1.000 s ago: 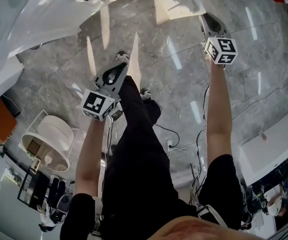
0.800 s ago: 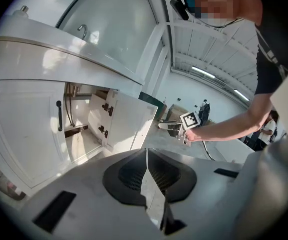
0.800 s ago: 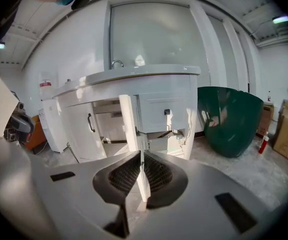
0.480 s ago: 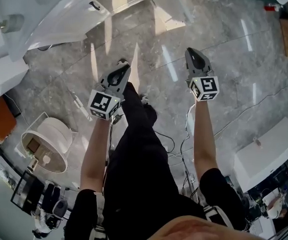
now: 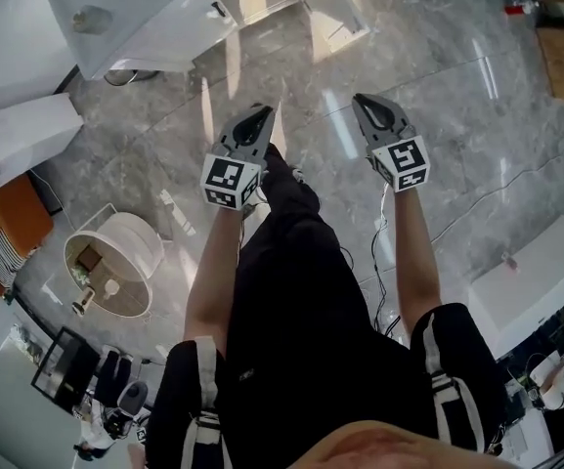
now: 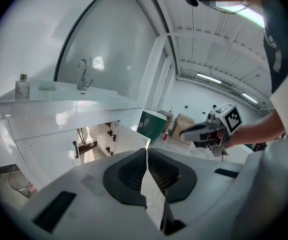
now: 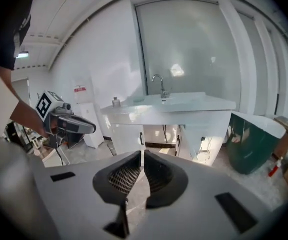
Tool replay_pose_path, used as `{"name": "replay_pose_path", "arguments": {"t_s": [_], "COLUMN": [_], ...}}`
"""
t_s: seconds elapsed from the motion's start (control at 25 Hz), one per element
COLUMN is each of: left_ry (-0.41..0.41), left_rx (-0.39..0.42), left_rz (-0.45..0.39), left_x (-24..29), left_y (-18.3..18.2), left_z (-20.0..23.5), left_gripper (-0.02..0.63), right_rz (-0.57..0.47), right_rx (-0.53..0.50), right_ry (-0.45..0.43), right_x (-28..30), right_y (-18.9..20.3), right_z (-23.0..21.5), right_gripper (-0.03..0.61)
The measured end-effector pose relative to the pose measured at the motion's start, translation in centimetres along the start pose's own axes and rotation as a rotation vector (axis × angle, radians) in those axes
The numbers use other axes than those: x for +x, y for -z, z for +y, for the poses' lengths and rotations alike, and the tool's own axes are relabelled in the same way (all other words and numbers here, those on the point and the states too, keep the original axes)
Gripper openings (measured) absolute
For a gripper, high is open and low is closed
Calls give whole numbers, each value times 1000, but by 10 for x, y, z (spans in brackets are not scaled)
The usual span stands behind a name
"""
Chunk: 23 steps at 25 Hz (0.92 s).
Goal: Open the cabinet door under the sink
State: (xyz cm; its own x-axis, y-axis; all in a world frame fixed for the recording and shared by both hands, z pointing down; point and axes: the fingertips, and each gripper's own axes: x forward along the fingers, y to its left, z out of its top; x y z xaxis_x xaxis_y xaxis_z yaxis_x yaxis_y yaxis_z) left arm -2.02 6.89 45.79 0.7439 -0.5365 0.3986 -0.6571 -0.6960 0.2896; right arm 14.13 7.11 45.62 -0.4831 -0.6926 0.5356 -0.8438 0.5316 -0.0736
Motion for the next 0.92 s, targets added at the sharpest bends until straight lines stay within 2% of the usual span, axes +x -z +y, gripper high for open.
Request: {"name": "replay_pose_path", "arguments": {"t_s": [0.24,0.48,0.68,0.92], "left_ry": [30,52,72,84], "left_rx": [-49,12,37,65], "left_rz": [-26,-75,-98,-114], "left_x": [-48,-74,-88,-84], "left_y": [-28,-59,-81,-99], "left_z": [-24,-47,-64,-79], "left_gripper": [20,20,20,20], "right_rz": [-34,-93,-138,-194], "right_rx": [-102,-187,-204,-236], "right_ry": [-2,-4,-10,12], "right_x": [-33,-66,-87,-104], "right_y": [-47,-80,-107,-124], "right_z": [37,78,100,96], "right_gripper": [77,77,77,77]}}
